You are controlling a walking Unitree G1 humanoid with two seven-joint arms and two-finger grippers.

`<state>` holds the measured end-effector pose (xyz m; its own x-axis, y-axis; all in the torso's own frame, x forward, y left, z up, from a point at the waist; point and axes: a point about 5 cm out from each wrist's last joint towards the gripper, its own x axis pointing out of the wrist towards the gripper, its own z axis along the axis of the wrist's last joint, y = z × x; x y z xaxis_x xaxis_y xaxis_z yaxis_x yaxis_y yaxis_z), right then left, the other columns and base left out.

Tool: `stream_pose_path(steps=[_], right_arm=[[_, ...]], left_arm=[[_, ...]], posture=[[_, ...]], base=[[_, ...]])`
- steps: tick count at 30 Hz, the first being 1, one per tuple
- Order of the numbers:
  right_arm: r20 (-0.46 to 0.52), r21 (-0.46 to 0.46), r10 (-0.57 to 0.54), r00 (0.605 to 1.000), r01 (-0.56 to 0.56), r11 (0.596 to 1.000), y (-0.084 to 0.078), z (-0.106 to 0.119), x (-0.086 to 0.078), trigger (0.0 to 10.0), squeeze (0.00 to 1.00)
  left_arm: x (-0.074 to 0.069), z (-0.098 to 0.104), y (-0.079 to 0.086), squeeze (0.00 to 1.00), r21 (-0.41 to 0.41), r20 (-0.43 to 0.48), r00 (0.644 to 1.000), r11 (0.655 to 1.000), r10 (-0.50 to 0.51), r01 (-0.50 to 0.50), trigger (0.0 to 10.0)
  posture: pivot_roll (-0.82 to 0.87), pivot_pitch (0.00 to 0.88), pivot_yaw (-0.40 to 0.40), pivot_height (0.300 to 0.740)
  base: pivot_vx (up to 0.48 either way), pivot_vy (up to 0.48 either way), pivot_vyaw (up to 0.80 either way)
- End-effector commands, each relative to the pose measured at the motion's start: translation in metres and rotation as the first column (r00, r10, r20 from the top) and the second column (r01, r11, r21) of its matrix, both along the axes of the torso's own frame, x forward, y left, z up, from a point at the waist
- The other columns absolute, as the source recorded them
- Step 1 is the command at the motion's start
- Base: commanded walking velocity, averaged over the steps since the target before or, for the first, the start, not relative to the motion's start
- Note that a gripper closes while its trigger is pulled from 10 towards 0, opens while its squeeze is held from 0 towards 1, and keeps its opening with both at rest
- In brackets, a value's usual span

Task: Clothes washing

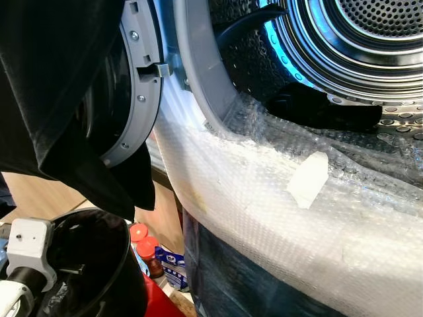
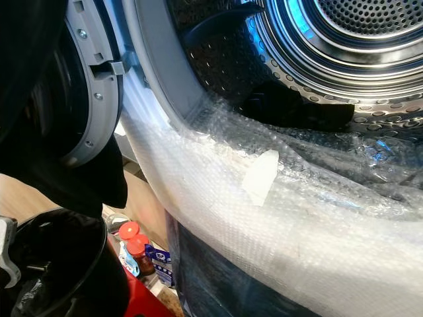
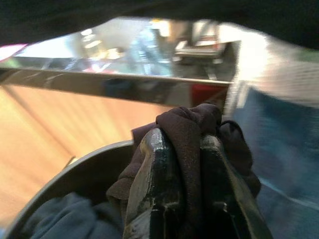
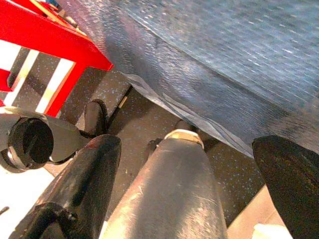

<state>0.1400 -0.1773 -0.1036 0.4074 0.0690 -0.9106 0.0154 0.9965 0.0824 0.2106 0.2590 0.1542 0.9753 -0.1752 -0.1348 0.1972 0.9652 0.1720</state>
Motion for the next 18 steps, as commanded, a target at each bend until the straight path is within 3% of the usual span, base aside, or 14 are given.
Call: stream_pose_path(steps=[1,2,6,7,8,11,12,15,16,17,18], right_arm=[[-0.005,0.008,-0.001,1.0,0.001,1.0,0.004,-0.001,-0.002,10.0,0.0],[-0.005,0.008,0.0,1.0,0.0,1.0,0.005,-0.001,-0.002,10.0,0.0],[-0.005,0.009,0.001,1.0,-0.001,1.0,0.005,-0.001,-0.002,10.0,0.0],[-0.003,0.009,0.006,1.0,-0.006,1.0,0.006,-0.001,-0.001,10.0,0.0],[-0.003,0.01,0.008,1.0,-0.008,1.0,0.006,-0.001,-0.001,10.0,0.0],[0.002,0.012,-0.003,1.0,0.003,1.0,0.006,0.0,0.001,10.0,0.0],[0.007,0.014,-0.01,1.0,0.01,1.0,0.007,0.0,0.002,10.0,0.0],[0.008,0.017,-0.018,1.0,0.018,1.0,0.008,0.0,0.002,10.0,0.0],[0.007,0.018,-0.019,1.0,0.019,1.0,0.008,0.0,0.001,10.0,0.0],[0.006,0.018,-0.019,1.0,0.019,1.0,0.008,0.0,0.001,10.0,0.0],[0.004,0.019,-0.024,1.0,0.024,1.0,0.008,-0.001,0.0,10.0,0.0]], left_arm=[[0.005,0.012,-0.017,0.0,0.004,-0.012,0.987,0.987,-0.162,0.162,0.0],[0.008,0.015,-0.025,0.0,0.0,-0.023,0.974,0.975,-0.224,0.224,0.0],[0.014,0.017,-0.037,0.0,-0.008,-0.045,0.949,0.95,-0.313,0.313,0.0],[0.02,0.018,-0.056,0.0,-0.021,-0.08,0.894,0.897,-0.442,0.441,0.0],[0.022,0.018,-0.064,0.0,-0.032,-0.099,0.861,0.866,-0.499,0.498,0.0],[0.025,0.018,-0.072,0.0,-0.039,-0.109,0.831,0.838,-0.546,0.545,0.0],[0.029,0.017,-0.081,0.0,-0.047,-0.139,0.783,0.794,-0.606,0.606,0.0],[0.033,0.013,-0.096,0.0,-0.042,-0.188,0.703,0.721,-0.686,0.692,0.0],[0.033,0.013,-0.107,0.0,-0.043,-0.203,0.64,0.66,-0.741,0.75,0.0],[0.033,0.014,-0.11,0.0,-0.044,-0.211,0.622,0.643,-0.754,0.765,0.0],[0.031,0.015,-0.122,0.0,-0.061,-0.22,0.558,0.583,-0.8,0.811,0.0]], posture=[[0.12,0.002,0.093,0.74],[0.11,0.0,0.094,0.74],[0.11,0.0,0.094,0.74],[0.11,0.0,0.096,0.74],[0.11,0.0,0.098,0.74],[0.1,0.0,0.104,0.74],[0.09,0.0,0.108,0.74],[0.1,0.0,0.111,0.74],[0.09,0.0,0.112,0.74],[0.09,0.0,0.112,0.74],[0.09,0.001,0.116,0.74]], base=[[0.0,0.0,0.0],[0.0,0.0,0.0],[0.0,0.0,0.0],[0.0,0.0,0.0],[0.0,0.0,0.0],[0.0,0.0,0.0],[0.0,0.0,0.0],[0.0,0.0,0.0],[0.0,0.0,0.0],[0.0,0.0,0.0],[0.0,0.0,0.0]])
